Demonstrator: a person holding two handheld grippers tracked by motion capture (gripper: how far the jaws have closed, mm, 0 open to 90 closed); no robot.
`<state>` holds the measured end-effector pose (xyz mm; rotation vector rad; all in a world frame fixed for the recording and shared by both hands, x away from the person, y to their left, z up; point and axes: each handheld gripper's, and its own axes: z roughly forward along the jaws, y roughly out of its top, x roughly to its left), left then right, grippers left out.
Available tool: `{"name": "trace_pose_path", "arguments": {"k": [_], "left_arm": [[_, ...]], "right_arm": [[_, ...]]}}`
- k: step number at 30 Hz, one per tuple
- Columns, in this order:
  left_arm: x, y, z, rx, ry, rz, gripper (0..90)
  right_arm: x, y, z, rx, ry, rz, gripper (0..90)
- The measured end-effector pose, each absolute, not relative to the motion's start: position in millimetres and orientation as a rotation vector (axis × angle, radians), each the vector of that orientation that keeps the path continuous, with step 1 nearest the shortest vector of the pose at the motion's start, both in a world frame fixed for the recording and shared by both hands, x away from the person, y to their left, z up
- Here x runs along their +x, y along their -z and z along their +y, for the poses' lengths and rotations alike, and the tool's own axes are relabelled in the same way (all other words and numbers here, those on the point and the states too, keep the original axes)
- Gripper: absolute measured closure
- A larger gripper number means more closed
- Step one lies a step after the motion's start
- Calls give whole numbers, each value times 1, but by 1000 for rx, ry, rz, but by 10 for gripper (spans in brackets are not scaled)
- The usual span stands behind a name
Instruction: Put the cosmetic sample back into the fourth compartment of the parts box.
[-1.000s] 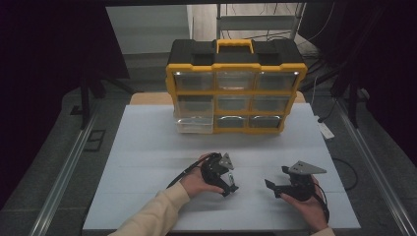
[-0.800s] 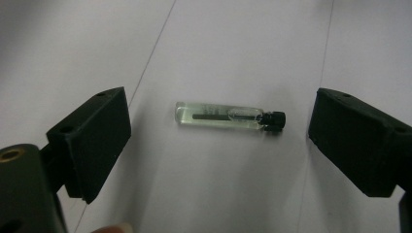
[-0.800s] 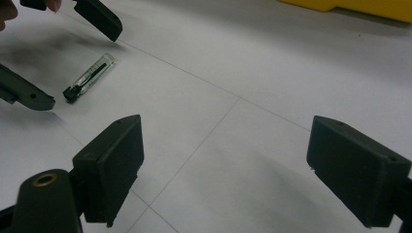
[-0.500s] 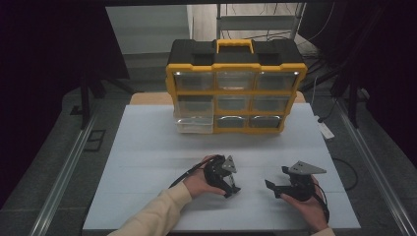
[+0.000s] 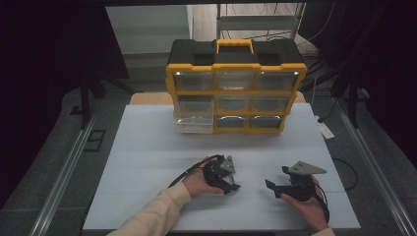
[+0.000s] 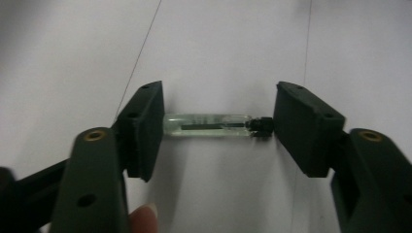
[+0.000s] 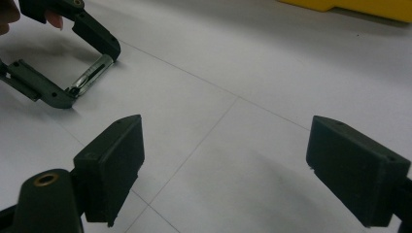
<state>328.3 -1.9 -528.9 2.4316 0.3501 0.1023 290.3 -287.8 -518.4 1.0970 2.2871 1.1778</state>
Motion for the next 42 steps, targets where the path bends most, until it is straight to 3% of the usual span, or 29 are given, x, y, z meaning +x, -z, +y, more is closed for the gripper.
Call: {"name": "trace_pose_path", "arguments": {"k": [14, 42], "left_arm": [[326, 523, 1, 2415, -132, 339, 401], [325, 465, 40, 2251, -161, 398, 401]], "right_arm": [[290, 518, -289, 1102, -1184, 2271, 148], [290, 518, -289, 1099, -1177, 2280, 148]]}}
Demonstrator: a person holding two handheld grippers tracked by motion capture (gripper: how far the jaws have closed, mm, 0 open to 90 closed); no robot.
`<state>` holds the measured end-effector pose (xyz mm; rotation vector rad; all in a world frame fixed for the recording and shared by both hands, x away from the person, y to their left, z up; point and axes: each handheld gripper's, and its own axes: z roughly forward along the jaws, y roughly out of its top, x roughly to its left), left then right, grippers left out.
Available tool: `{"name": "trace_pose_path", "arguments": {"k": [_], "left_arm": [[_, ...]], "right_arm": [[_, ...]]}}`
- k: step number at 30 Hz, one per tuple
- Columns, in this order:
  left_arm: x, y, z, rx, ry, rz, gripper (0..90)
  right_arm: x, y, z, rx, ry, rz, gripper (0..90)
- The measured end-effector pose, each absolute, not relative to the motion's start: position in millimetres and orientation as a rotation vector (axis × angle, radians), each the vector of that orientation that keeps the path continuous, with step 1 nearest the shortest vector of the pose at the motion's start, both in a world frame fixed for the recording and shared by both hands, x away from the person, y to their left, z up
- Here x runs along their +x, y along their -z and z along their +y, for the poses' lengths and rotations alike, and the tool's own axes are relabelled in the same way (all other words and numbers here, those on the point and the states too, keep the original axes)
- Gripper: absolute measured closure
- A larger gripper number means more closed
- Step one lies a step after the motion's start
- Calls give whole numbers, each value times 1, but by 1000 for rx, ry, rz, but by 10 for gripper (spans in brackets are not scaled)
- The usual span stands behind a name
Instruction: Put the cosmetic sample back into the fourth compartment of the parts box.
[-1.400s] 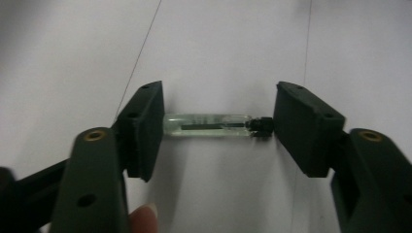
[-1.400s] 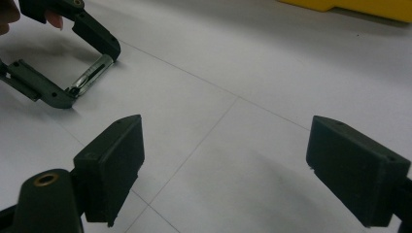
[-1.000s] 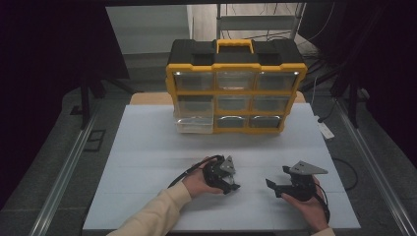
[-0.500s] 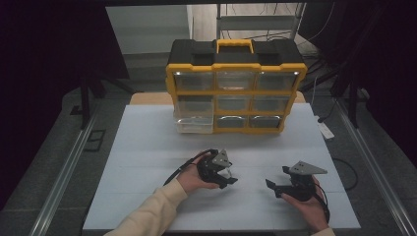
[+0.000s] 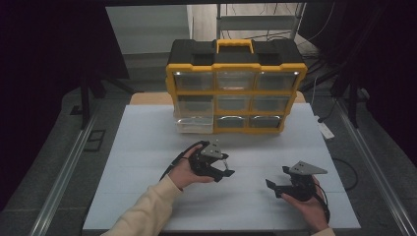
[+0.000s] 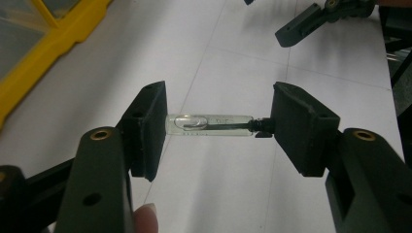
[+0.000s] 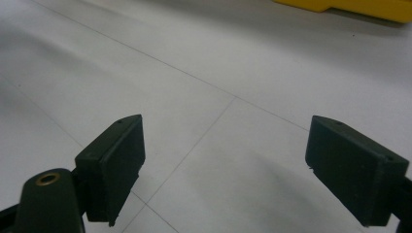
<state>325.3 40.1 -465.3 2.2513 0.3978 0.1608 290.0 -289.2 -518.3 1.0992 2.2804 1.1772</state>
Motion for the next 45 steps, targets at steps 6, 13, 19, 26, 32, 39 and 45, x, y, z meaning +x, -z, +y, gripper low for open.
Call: {"name": "trace_pose_path", "arguments": {"k": [6, 13, 19, 26, 32, 39, 45], "left_arm": [[325, 458, 46, 2241, -168, 407, 401], [326, 451, 54, 2218, -188, 429, 401], [327, 445, 61, 2197, -206, 444, 401], [328, 436, 73, 2154, -234, 469, 401], [329, 431, 81, 2113, -266, 500, 401], [330, 427, 87, 2075, -283, 532, 401], [331, 425, 92, 2062, -292, 556, 401]], "right_arm": [[290, 518, -289, 1099, -1174, 2280, 149], [290, 519, -289, 1098, -1159, 2284, 149], [290, 518, -289, 1094, -1164, 2283, 150], [290, 518, -288, 1094, -1166, 2283, 150], [290, 518, -288, 1094, -1167, 2288, 149], [290, 518, -289, 1095, -1168, 2287, 149], [290, 519, -288, 1094, -1166, 2290, 149]]}}
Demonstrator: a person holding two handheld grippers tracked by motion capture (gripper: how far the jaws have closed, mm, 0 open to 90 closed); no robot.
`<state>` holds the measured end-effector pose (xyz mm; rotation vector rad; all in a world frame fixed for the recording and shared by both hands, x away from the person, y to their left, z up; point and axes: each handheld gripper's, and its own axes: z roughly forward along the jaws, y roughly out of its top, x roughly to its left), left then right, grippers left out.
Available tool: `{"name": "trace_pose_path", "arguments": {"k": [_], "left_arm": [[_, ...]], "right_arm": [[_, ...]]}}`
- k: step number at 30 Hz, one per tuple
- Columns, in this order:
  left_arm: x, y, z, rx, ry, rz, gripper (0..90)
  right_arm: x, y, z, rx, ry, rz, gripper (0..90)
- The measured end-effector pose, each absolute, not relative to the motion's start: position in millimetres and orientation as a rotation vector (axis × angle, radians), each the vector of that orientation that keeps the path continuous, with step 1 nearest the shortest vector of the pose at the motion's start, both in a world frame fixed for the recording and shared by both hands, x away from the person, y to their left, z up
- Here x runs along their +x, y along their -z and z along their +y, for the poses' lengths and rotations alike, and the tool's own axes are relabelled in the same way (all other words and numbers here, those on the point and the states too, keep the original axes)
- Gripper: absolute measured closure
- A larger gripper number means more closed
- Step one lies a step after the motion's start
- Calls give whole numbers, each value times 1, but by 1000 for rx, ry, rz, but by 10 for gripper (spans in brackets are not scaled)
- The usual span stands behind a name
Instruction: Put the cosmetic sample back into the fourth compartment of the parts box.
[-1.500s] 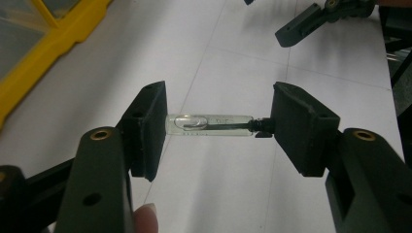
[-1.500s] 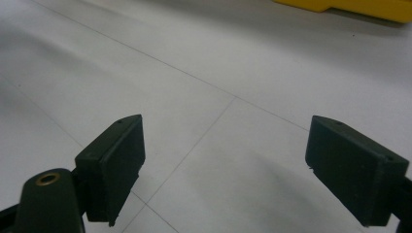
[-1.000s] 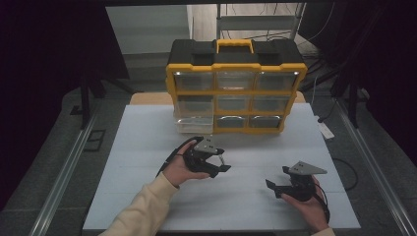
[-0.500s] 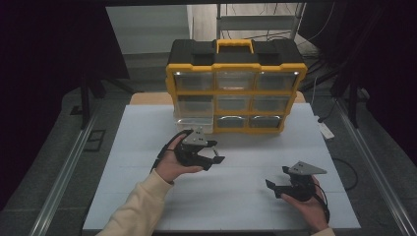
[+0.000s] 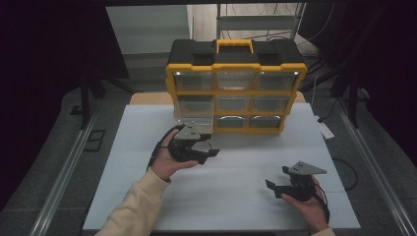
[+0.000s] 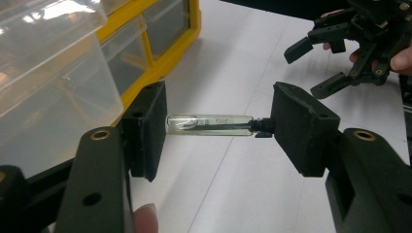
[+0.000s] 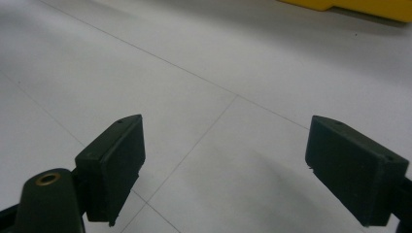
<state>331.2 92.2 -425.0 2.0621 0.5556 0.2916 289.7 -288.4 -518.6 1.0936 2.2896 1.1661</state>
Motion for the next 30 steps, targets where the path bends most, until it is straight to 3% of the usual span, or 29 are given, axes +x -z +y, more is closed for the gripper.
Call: {"name": "trace_pose_path", "arguments": {"k": [30], "left_arm": [[336, 414, 119, 1962, -362, 629, 400]], "right_arm": [[290, 519, -288, 1095, -1159, 2301, 148]]}}
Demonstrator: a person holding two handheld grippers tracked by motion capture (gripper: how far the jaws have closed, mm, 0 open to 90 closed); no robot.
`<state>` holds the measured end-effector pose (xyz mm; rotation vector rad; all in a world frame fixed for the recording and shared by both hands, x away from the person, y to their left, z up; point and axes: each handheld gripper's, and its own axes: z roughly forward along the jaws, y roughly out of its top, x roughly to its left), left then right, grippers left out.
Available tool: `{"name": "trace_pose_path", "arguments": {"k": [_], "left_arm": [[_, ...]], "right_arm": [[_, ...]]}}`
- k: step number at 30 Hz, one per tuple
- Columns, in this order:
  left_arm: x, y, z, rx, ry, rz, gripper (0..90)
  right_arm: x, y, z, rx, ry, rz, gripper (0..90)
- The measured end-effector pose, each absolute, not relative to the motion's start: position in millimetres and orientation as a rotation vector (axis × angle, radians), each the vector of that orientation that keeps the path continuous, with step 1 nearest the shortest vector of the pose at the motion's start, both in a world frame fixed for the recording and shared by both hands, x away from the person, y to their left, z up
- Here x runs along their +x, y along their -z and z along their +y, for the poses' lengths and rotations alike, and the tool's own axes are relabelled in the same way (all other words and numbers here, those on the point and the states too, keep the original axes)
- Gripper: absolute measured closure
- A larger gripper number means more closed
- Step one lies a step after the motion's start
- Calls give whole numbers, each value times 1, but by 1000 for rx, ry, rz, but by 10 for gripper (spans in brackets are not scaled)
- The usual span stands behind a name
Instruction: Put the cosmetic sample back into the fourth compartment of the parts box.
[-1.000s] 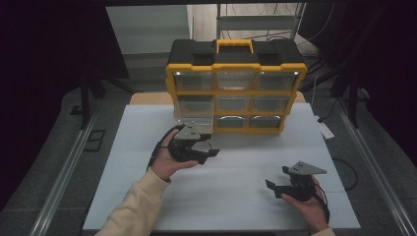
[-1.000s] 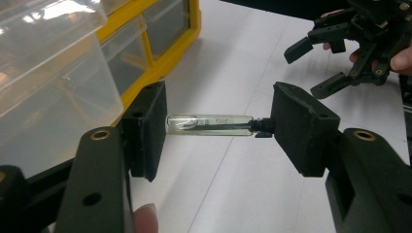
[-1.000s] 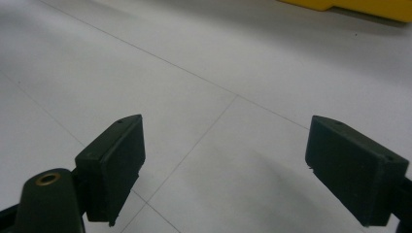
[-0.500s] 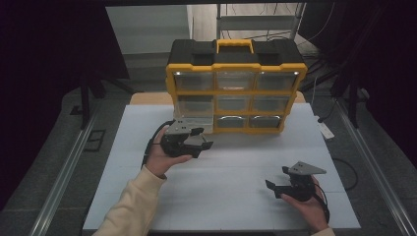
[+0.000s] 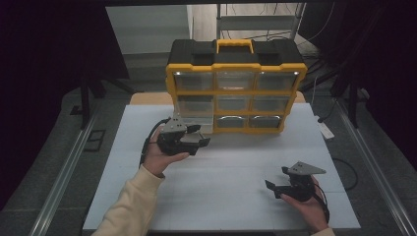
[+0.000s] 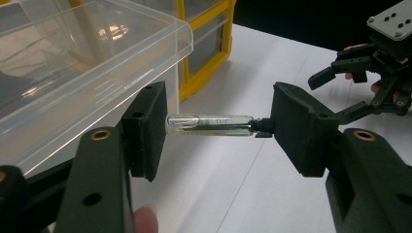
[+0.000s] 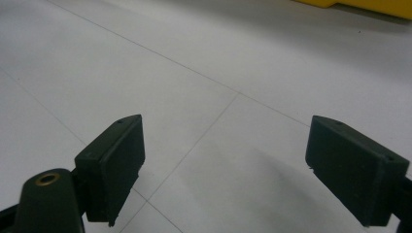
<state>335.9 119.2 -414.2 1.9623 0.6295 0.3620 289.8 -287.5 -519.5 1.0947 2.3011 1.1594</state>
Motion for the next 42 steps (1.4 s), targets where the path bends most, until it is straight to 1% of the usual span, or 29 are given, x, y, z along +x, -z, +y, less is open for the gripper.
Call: {"name": "trace_pose_path", "arguments": {"k": [19, 26, 35, 42], "left_arm": [[334, 402, 126, 1906, -361, 623, 400], [331, 390, 124, 1873, -376, 607, 401], [342, 379, 121, 1856, -395, 617, 401], [356, 372, 120, 1840, -436, 664, 400]], "right_arm": [[291, 520, -287, 1097, -1155, 2303, 148], [291, 520, -287, 1101, -1153, 2300, 148], [290, 520, -288, 1105, -1151, 2296, 147], [290, 520, -289, 1105, -1155, 2295, 148]]}}
